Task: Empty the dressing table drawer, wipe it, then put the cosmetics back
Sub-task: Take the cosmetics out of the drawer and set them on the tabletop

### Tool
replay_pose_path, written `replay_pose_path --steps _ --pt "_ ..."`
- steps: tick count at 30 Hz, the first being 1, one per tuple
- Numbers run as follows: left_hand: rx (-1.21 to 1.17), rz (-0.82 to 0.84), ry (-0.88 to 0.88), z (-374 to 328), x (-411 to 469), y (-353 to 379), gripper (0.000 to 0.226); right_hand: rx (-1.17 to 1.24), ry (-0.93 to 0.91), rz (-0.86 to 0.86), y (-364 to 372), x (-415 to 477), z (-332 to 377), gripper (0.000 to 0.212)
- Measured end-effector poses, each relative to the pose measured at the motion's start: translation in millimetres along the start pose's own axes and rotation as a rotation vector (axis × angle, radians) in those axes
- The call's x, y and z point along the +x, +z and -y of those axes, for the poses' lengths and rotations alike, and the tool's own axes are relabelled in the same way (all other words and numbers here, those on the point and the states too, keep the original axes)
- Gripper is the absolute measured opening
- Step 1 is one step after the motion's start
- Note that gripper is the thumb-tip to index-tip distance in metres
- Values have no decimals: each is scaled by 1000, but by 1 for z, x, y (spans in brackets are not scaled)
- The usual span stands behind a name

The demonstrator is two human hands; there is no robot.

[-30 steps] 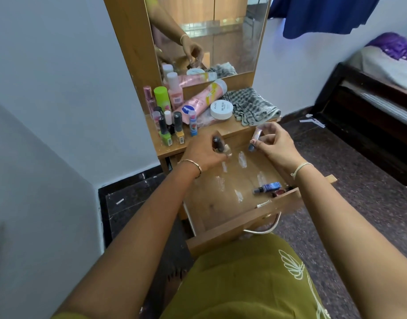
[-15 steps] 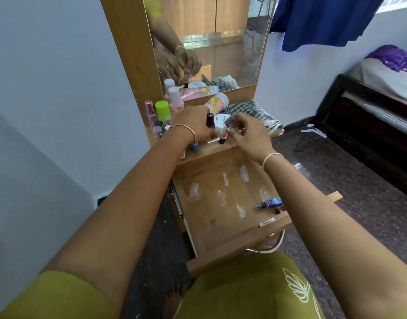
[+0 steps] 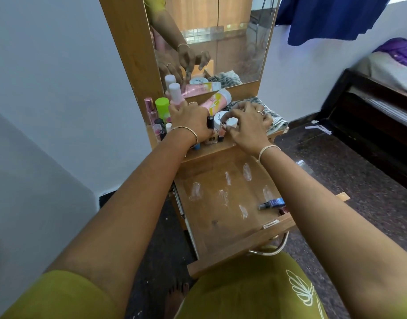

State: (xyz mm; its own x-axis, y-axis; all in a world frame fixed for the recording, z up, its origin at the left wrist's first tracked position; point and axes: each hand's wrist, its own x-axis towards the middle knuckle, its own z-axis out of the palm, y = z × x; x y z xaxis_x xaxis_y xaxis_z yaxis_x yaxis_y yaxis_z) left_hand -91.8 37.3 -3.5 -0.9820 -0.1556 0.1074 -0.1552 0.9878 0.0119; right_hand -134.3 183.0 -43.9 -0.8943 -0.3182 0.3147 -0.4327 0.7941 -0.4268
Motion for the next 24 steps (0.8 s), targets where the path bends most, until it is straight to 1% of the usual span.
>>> replay_pose_path --steps 3,7,16,21,24 --pt "-10 -14 5 0 -1 -3 38 13 5 1 -1 0 -1 18" --pt "-44 -72 22 -1 -5 -5 37 1 3 17 -2 -3 -3 25" --pt "-73 -140 39 -7 -18 -16 50 -6 -35 40 -13 -10 -2 41" --pt "-13 -192 65 -13 -28 -18 45 -68 -37 60 -21 -19 -6 49" --pt "-80 -247 125 -25 -43 -12 40 -47 -49 28 -27 -34 -20 51"
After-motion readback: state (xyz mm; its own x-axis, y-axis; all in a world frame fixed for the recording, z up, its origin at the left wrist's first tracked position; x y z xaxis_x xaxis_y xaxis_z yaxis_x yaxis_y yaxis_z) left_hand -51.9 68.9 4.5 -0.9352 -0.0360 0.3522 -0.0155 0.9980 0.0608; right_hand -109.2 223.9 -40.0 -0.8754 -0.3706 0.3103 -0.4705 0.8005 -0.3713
